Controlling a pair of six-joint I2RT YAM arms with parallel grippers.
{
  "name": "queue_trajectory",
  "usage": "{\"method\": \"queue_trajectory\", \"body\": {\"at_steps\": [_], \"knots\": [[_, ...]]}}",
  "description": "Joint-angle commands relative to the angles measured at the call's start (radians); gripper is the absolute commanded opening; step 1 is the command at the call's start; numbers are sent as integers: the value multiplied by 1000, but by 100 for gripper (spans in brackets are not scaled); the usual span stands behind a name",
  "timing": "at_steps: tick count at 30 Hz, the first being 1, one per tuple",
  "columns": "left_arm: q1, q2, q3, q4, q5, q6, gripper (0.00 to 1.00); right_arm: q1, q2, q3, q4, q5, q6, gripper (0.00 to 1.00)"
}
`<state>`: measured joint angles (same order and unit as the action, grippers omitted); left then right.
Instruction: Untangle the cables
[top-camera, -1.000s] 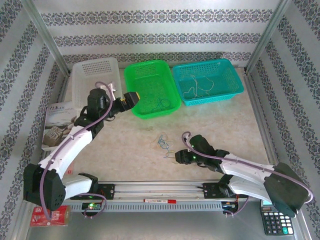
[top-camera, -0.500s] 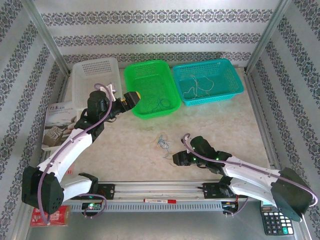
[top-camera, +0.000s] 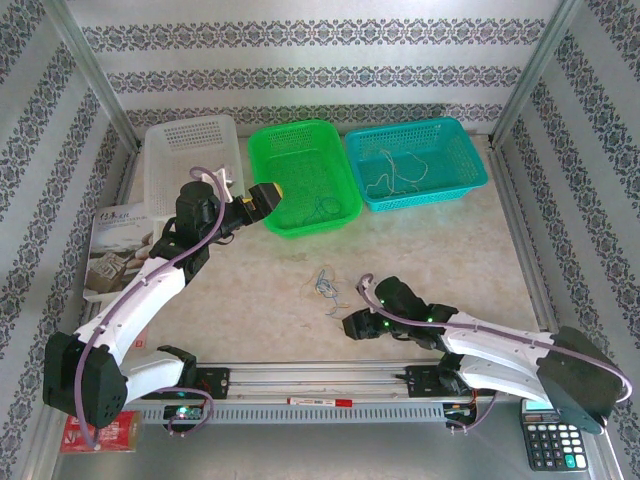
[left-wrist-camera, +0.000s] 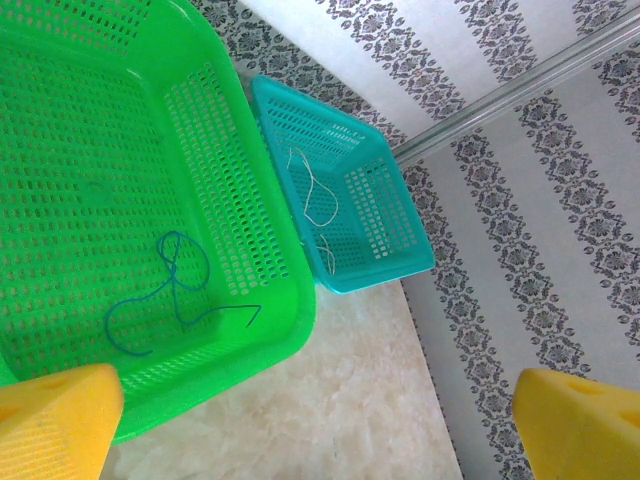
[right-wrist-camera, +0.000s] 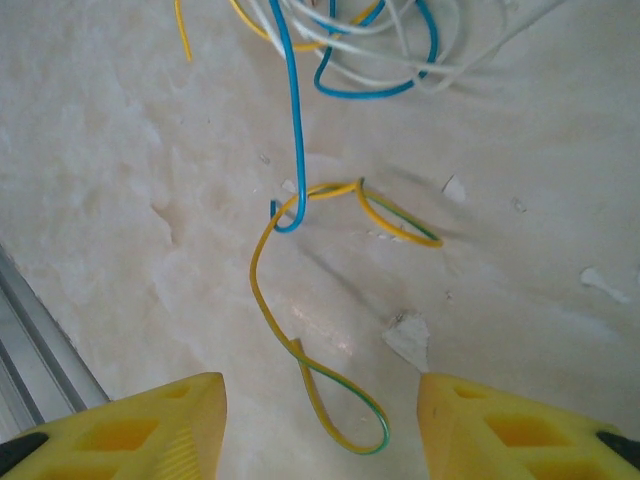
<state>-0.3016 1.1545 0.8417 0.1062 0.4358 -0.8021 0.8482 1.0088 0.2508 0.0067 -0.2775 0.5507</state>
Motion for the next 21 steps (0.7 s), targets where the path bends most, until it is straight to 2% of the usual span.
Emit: {"method": "queue_trajectory", "body": {"at_steps": [1, 6, 9, 13, 21], "knots": [[-14, -14, -5, 63, -12, -22, 100, 15, 29, -2, 22, 16, -31, 52], [-16, -10, -12, 84, -12, -36, 100, 20, 77, 6, 59, 19, -41, 45], [-18, -10, -12, 86, -13, -36, 100, 22, 96, 21, 76, 18, -48, 33], [-19, -13, -13, 86, -13, -36, 100, 22, 99, 66, 58, -6, -71, 1], [-18, -24, -21, 72, -12, -27, 100, 16, 46, 228, -21, -103, -97, 0]]}}
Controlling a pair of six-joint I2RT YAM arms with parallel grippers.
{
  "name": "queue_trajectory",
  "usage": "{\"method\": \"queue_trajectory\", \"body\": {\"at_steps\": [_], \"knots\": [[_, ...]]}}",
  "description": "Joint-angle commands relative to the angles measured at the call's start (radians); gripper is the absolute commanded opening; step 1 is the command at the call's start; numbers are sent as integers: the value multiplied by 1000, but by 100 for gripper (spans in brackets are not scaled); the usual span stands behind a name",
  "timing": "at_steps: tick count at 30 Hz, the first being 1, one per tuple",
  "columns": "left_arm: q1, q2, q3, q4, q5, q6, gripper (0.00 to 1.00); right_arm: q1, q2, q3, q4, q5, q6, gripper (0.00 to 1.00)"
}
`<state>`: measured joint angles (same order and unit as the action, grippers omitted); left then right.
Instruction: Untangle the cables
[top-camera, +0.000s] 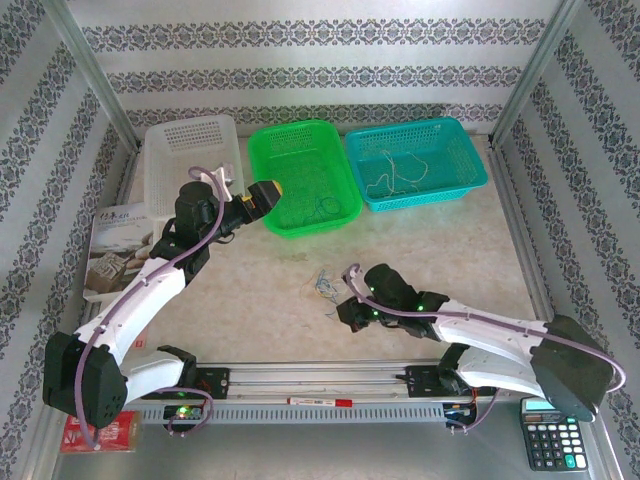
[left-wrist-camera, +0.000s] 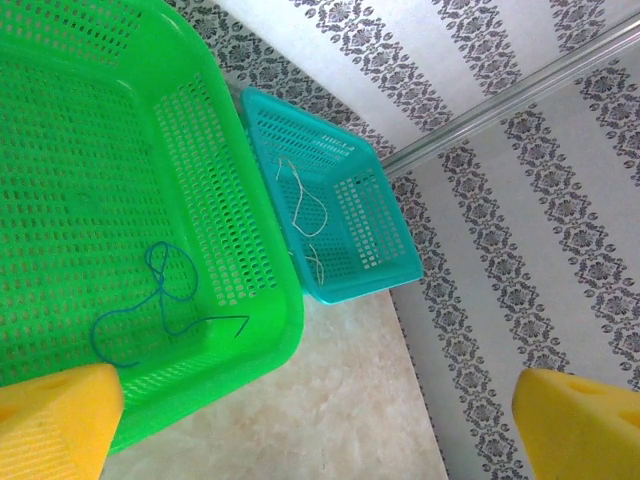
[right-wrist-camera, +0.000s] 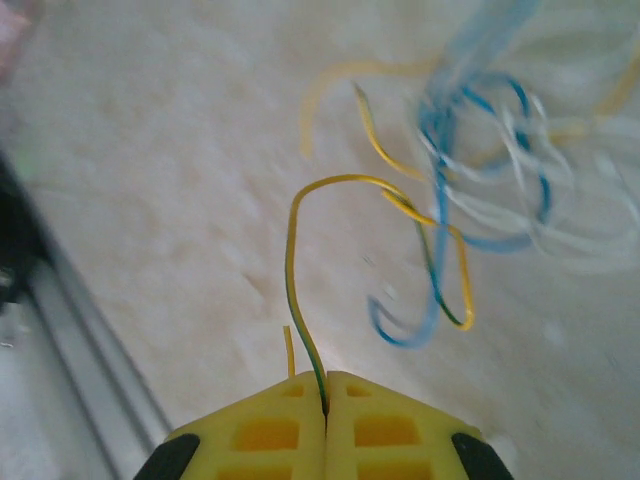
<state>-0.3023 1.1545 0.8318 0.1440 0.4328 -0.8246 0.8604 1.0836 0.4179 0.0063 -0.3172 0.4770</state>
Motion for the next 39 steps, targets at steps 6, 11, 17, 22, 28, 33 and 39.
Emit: {"method": "queue_trajectory", "body": {"at_steps": [6, 11, 17, 22, 28, 33, 39], "knots": [[-17, -34, -33, 32, -8, -8, 100, -51, -71, 138, 3, -168, 21, 0], [-18, -54, -65, 54, 0, -34, 100, -138, -120, 153, 73, -240, 86, 0], [-26, -71, -114, 104, 25, -85, 100, -216, -130, 150, 167, -310, 160, 0], [-51, -74, -140, 127, 30, -103, 100, -237, -128, 143, 273, -342, 228, 0], [-77, -61, -153, 155, 28, -120, 100, -246, -156, 174, 325, -339, 263, 0], [-94, -46, -166, 172, 20, -125, 100, -250, -185, 192, 368, -333, 293, 0], [-118, -33, -168, 190, 14, -135, 100, -253, -225, 204, 423, -338, 341, 0]]}}
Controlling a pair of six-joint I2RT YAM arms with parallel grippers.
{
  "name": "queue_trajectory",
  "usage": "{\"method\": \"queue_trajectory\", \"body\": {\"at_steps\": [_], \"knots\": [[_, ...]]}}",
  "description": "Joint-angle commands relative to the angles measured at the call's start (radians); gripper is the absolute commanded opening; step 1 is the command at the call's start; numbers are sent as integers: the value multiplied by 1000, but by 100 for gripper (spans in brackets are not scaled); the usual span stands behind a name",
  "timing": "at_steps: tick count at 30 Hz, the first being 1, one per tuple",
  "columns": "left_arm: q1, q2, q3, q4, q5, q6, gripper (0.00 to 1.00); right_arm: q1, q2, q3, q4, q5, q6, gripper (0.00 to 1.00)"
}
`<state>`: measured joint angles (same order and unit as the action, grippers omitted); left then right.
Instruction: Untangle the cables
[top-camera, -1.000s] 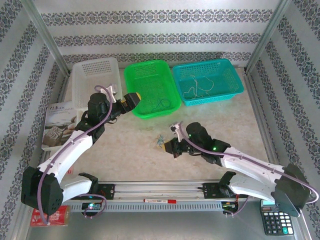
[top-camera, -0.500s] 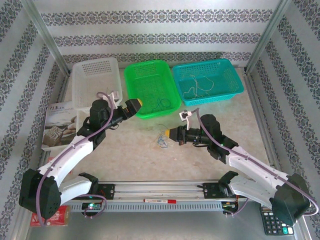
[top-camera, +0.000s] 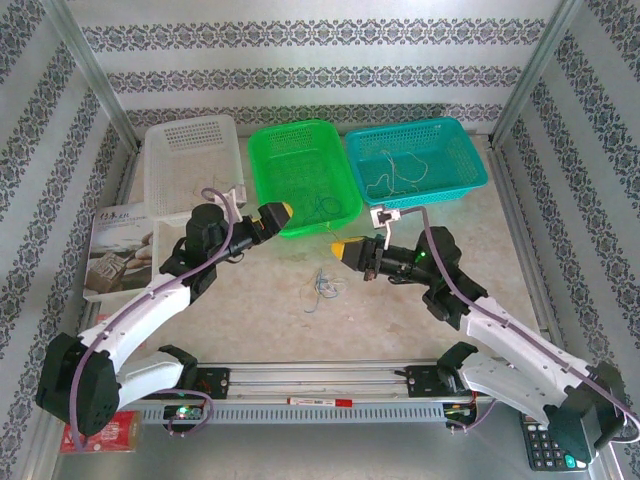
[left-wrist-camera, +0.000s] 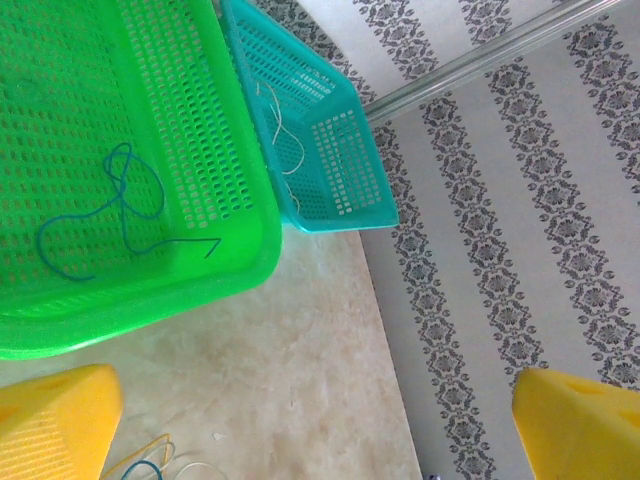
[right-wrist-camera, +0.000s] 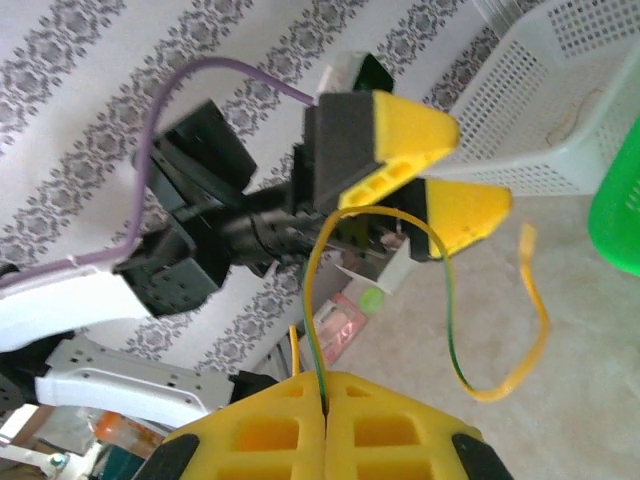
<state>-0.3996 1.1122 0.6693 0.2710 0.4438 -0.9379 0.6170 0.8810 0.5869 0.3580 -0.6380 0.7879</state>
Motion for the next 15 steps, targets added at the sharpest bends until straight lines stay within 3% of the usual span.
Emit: {"method": "queue_trajectory", "body": {"at_steps": [1, 15], "knots": [[-25, 13, -4, 71, 3, -29, 100, -12, -28, 36, 66, -15, 24, 0], [-156, 119, -27, 468, -7, -304, 98, -26, -7, -16, 146, -38, 13, 0]]}}
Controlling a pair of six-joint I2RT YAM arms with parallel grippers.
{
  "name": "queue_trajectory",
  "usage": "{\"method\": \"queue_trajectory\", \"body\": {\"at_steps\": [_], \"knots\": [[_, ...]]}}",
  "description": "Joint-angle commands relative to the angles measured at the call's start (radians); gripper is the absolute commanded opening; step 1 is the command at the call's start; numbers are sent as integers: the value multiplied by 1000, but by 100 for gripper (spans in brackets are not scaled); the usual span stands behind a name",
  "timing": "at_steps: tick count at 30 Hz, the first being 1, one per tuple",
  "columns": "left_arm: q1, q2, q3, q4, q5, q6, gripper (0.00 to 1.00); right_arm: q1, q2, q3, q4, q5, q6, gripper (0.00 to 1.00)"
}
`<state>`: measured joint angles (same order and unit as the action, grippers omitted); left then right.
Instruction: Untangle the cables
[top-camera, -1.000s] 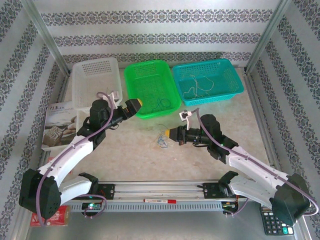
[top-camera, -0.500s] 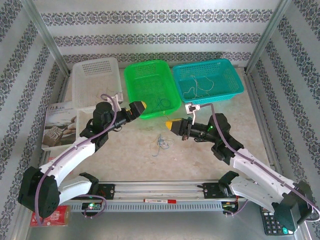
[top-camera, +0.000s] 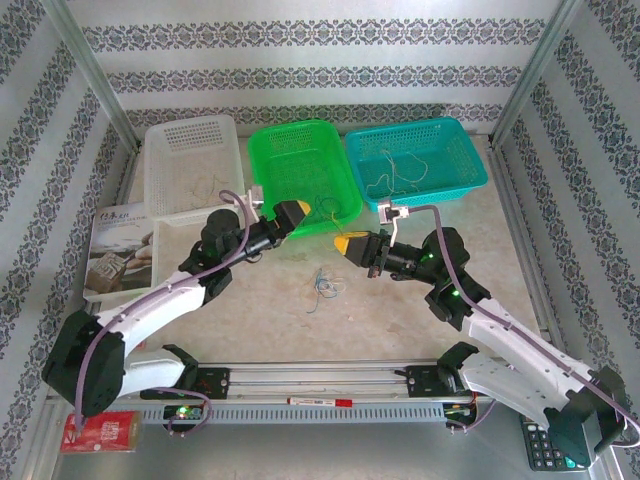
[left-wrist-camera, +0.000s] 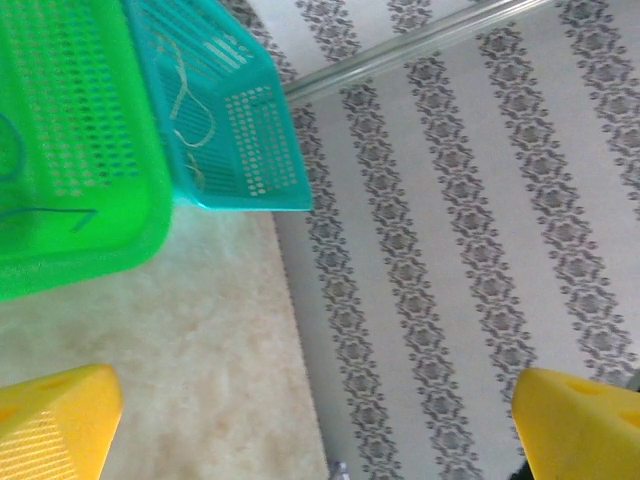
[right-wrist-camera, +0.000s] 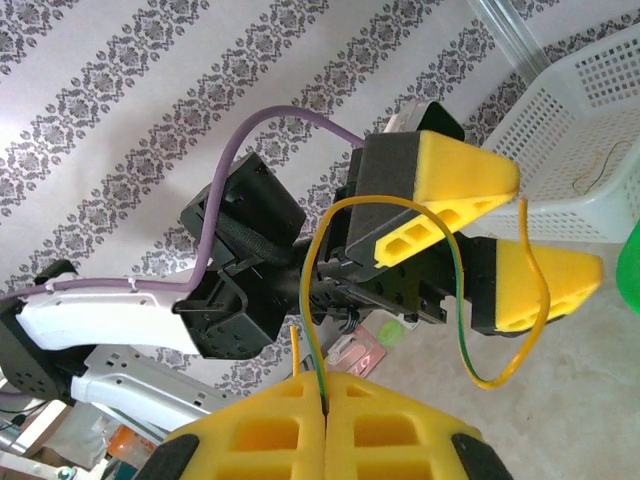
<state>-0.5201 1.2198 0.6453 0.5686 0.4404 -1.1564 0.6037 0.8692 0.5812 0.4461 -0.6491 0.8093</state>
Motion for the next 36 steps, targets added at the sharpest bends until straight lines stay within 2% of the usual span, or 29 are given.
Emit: {"method": "queue_trajectory", "body": {"at_steps": [1, 9, 15, 19, 24, 36], "knots": [[-49, 16, 5, 181, -8, -88, 97, -13, 10, -12, 59, -27, -9, 0], [-106, -5, 23, 174, -42, -68, 90, -20, 34, -23, 62, -5, -17, 0], [-110, -112, -6, 19, -108, 43, 84, -52, 45, -39, 45, 44, 5, 0], [-113, -148, -24, 5, -90, 70, 79, -65, 54, -47, 43, 62, 14, 0], [-142, -133, -24, 7, -57, 82, 71, -70, 65, -52, 50, 73, 27, 0], [-214, -12, 10, 108, -64, 82, 52, -73, 66, -58, 57, 71, 38, 0]]}}
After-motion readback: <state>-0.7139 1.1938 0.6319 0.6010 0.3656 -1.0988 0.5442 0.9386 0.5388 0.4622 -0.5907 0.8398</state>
